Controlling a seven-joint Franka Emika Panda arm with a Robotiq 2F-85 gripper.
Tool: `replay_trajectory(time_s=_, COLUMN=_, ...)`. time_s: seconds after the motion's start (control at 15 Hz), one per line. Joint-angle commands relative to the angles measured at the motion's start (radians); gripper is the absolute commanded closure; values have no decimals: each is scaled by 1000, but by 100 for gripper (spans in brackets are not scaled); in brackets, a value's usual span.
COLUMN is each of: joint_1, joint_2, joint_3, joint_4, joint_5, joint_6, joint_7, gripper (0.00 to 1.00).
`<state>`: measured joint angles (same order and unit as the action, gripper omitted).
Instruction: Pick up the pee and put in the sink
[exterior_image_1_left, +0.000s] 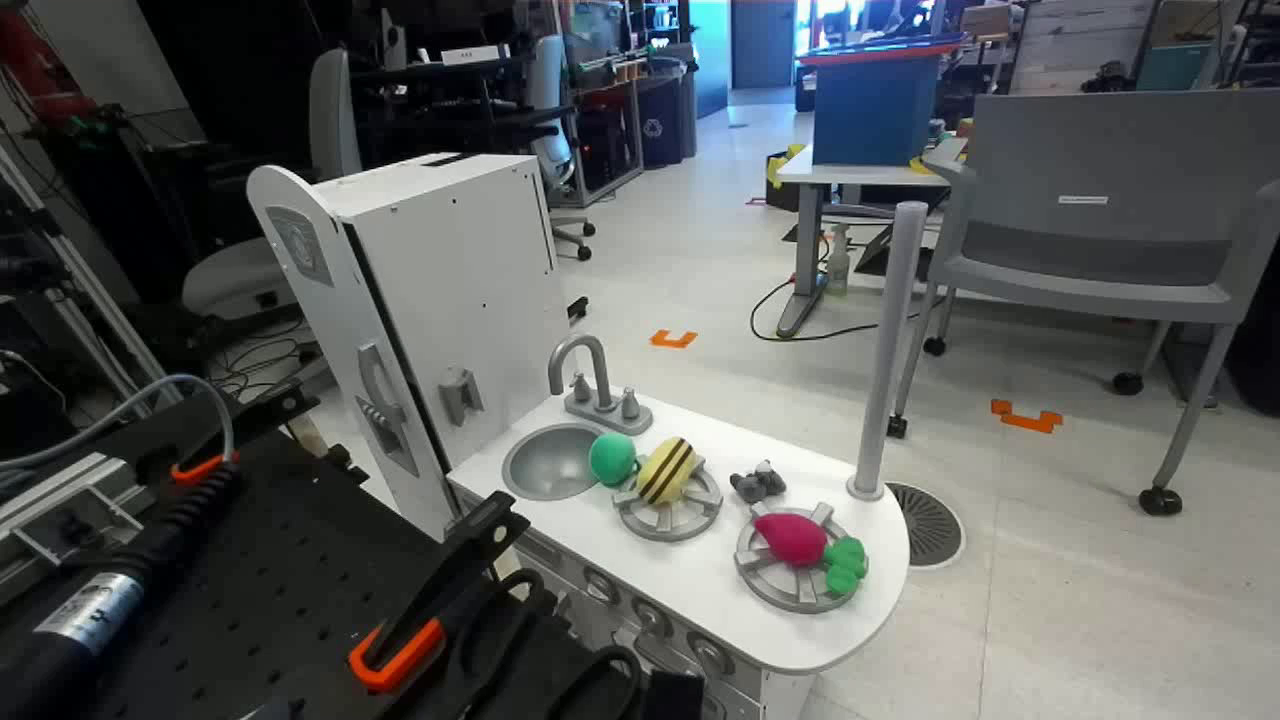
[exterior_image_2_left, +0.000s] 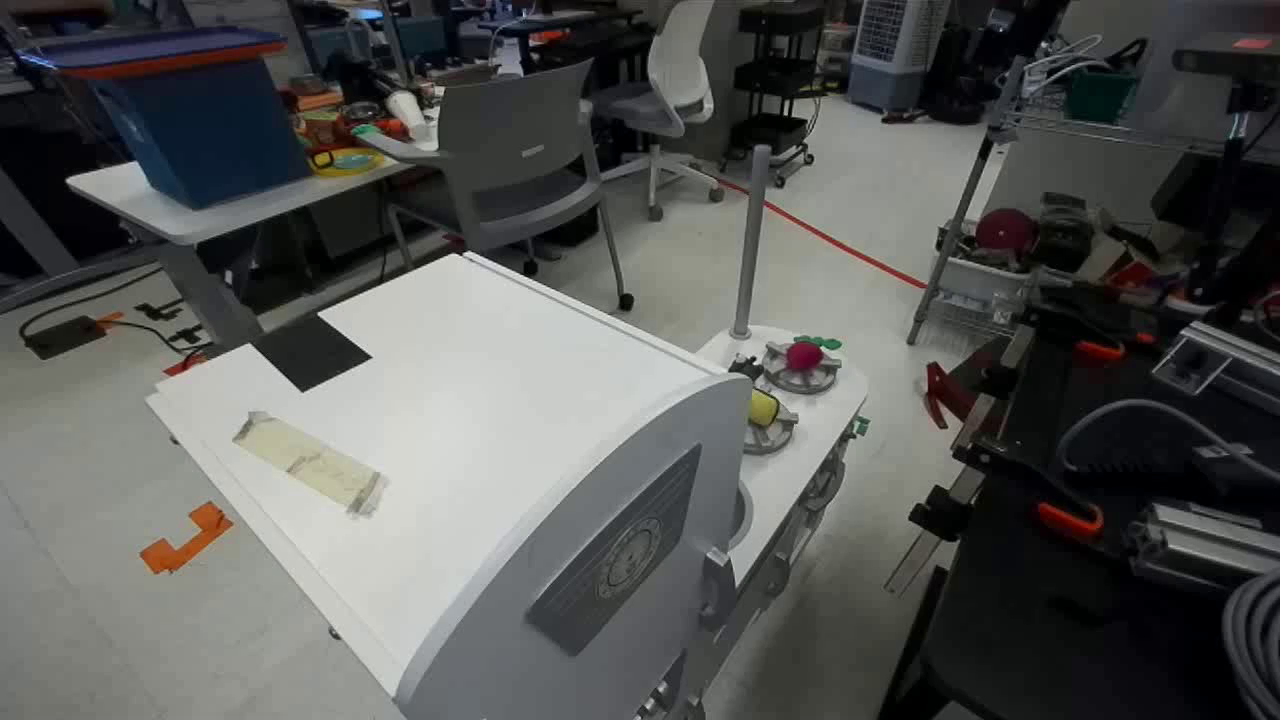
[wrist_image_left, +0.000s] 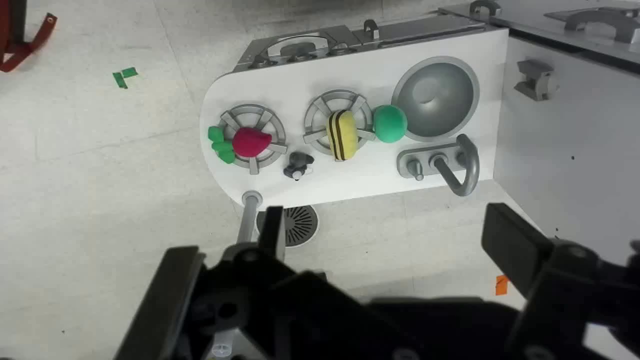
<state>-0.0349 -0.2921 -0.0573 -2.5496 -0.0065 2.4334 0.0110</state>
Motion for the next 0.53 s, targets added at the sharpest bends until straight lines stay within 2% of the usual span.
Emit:
replay_trajectory(time_s=0.0, joint_1=-5, joint_2=0, joint_3=5, joint_4=1, joint_5=2, joint_6=-2, joint_7=-2, gripper=0)
replay_trajectory(time_s=0.27, joint_1=19, joint_2=133, joint_3=41, joint_4=96, joint_5=7, joint_6=16, joint_7=25, gripper=0)
replay_trajectory(time_s=0.47, joint_1=37, joint_2=321, joint_3=71, joint_4=213, joint_5=0, joint_6=109, joint_7=70, gripper=0)
